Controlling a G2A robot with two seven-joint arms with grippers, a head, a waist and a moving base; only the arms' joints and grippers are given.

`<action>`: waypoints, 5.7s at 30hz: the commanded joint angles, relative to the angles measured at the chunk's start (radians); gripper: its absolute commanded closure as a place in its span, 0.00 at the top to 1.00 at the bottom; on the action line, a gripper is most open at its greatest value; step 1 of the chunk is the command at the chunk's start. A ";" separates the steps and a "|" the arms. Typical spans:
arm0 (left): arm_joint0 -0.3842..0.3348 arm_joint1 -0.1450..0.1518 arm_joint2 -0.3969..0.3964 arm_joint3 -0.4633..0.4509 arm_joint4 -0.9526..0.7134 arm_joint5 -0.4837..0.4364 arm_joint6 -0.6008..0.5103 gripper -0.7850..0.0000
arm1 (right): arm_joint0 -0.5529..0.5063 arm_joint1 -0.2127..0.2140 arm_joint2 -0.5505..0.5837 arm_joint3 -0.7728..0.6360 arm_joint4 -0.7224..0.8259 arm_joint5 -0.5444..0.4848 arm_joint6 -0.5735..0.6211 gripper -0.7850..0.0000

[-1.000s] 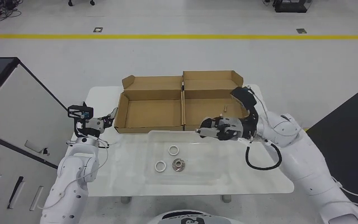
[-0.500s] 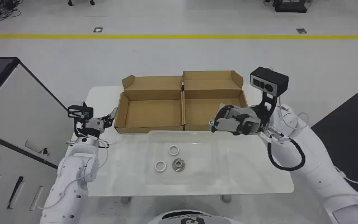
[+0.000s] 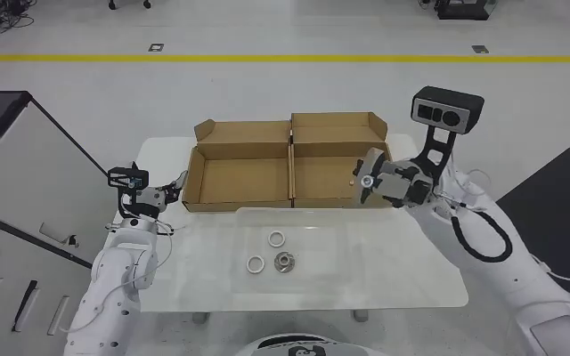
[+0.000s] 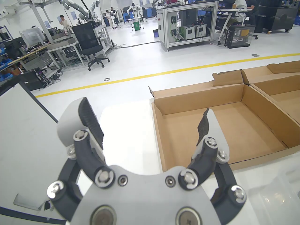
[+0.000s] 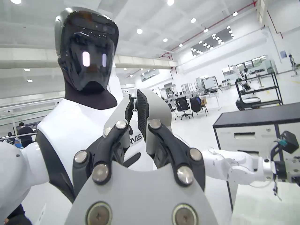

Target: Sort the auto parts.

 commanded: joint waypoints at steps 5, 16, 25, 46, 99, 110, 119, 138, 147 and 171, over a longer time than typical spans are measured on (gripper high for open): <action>0.000 0.000 0.000 0.000 0.000 0.000 0.000 1.00 | -0.001 0.000 0.000 0.000 0.015 -0.002 -0.002 0.00; 0.000 0.000 0.000 0.000 0.000 0.000 0.000 1.00 | -0.043 -0.026 -0.016 -0.043 0.096 -0.011 -0.091 0.00; 0.000 0.000 0.000 0.000 0.000 0.000 0.000 1.00 | -0.059 -0.064 -0.028 -0.053 0.210 -0.086 -0.087 0.00; 0.000 0.000 0.000 0.000 0.000 0.000 0.000 1.00 | -0.135 -0.080 0.111 -0.065 -0.056 0.107 -0.111 0.00; 0.000 0.000 0.000 0.000 0.000 0.000 0.000 1.00 | -0.220 -0.154 0.163 -0.072 0.121 0.072 -0.050 0.00; 0.000 0.000 0.000 0.000 0.000 0.000 0.000 1.00 | -0.220 -0.154 0.163 -0.072 0.121 0.072 -0.050 0.00; 0.000 0.000 0.000 0.000 0.000 0.000 0.000 1.00 | -0.280 -0.131 0.308 -0.029 -0.186 0.254 -0.069 0.00; 0.000 0.000 0.000 0.000 0.000 0.000 0.000 1.00 | -0.180 -0.067 0.511 0.044 -0.986 0.545 0.166 0.00; 0.000 0.000 0.000 0.000 0.000 0.000 0.000 1.00 | 0.013 -0.078 0.325 0.175 -1.303 0.546 0.199 0.00; 0.000 0.000 0.000 0.000 0.000 0.000 0.000 1.00 | 0.332 -0.197 -0.183 0.619 -1.806 0.573 0.129 0.00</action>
